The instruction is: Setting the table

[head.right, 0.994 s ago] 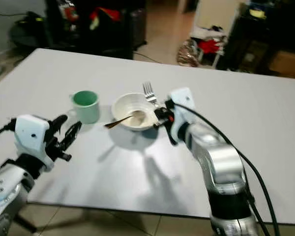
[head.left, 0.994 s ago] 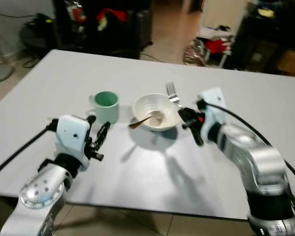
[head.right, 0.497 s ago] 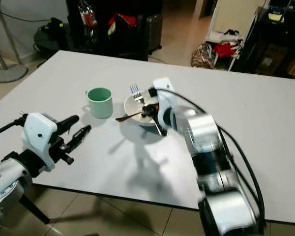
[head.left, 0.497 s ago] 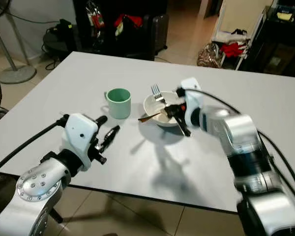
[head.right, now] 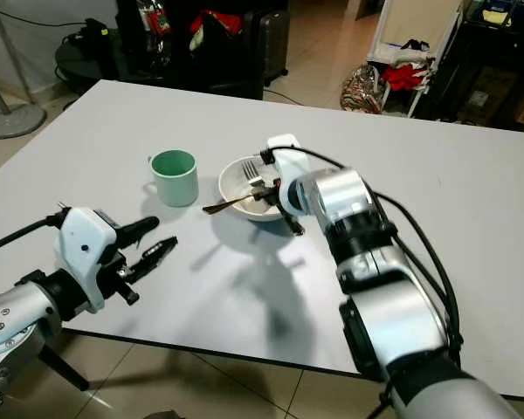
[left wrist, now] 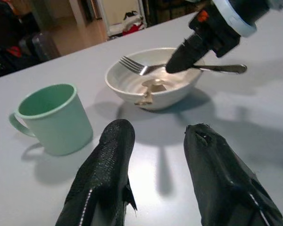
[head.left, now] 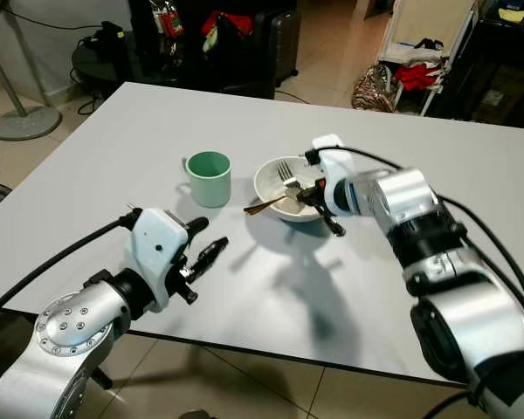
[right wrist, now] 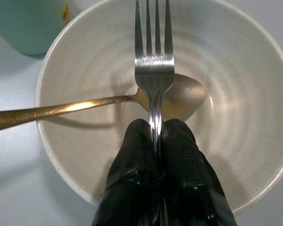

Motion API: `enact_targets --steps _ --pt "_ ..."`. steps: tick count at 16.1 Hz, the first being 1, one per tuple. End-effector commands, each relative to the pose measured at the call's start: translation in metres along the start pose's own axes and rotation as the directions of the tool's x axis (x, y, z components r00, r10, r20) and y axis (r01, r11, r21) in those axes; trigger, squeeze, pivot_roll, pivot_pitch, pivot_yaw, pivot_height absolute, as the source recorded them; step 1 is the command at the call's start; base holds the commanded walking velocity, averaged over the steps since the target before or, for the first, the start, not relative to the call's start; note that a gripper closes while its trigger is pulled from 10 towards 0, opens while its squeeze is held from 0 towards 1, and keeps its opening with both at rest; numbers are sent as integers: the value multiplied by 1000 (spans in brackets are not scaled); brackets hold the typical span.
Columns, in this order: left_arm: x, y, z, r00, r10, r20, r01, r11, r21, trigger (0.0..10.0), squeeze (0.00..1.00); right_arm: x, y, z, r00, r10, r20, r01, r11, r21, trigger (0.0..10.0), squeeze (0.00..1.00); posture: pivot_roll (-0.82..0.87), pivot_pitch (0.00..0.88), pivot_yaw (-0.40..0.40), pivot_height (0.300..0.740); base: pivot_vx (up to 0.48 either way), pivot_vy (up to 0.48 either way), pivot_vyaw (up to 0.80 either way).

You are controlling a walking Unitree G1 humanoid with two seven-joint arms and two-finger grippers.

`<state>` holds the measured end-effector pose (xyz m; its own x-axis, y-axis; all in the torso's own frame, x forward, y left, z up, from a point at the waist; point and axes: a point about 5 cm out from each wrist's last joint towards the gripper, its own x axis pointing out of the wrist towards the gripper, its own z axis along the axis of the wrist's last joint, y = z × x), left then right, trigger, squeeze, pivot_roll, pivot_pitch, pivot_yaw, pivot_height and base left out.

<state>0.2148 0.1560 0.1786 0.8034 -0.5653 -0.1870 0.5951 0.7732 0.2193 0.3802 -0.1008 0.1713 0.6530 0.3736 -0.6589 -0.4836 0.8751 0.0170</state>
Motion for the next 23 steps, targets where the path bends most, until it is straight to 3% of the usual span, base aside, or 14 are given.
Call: enact_targets --steps 1,5,6,7,9,13,16,17,18,19,21,22,23 --pt "-1 -3 0 1000 -30 -9 30 1000 1 10000 0 -1 -4 4 1000 -14 10 14 1000 19 10000 0 54 0 -21 740 0 0 0" --pt "-1 -4 1 999 -52 -14 52 999 6 10000 0 2 -7 10 999 -23 43 21 998 67 10000 0 63 0 -16 740 0 0 0" --pt "-2 -4 1 998 -54 -15 54 999 7 10000 0 3 -8 13 998 -32 52 28 997 77 10000 188 64 0 -14 740 0 0 0" --pt "-2 -4 1 998 -58 -19 58 998 11 10000 0 4 -9 15 997 -48 66 42 995 92 10000 804 66 0 -11 740 0 0 0" --pt "-2 -3 1 998 -60 -21 61 998 13 10000 0 5 -8 15 996 -46 70 39 994 97 10000 894 70 0 -12 740 0 0 0" --pt "0 0 2 999 -49 -10 49 999 13 10000 0 1 -13 18 994 -46 99 32 990 139 10000 945 60 0 -3 740 0 0 0" --pt "3 4 7 999 -22 35 22 1000 -7 10000 0 -18 -20 26 984 -32 173 7 989 147 10000 843 39 0 -1 740 0 0 0" --pt "7 11 10 997 30 64 -29 999 -16 10000 0 -37 -16 33 926 -38 376 12 998 69 10000 0 9 0 10 740 0 0 0" --pt "9 16 10 994 75 74 -74 997 -22 10000 0 -51 -12 33 878 -51 475 42 999 28 10000 0 -2 0 18 740 0 0 0" --pt "10 19 9 990 121 77 -120 993 -23 10000 0 -59 -9 26 866 -48 498 35 999 36 10000 0 -15 0 27 740 0 0 0" --pt "9 24 6 968 232 93 -230 972 -40 10000 0 -78 4 -2 835 -29 549 -40 993 114 10000 0 -49 0 52 740 0 0 0" --pt "9 21 9 947 298 119 -288 953 -94 10000 0 -89 10 -20 774 -18 633 -108 981 161 10000 0 -56 0 61 740 0 0 0" --pt "7 22 9 933 336 125 -321 939 -126 10000 0 -97 13 -31 738 -68 672 -77 980 183 10000 0 -72 0 79 740 0 0 0"
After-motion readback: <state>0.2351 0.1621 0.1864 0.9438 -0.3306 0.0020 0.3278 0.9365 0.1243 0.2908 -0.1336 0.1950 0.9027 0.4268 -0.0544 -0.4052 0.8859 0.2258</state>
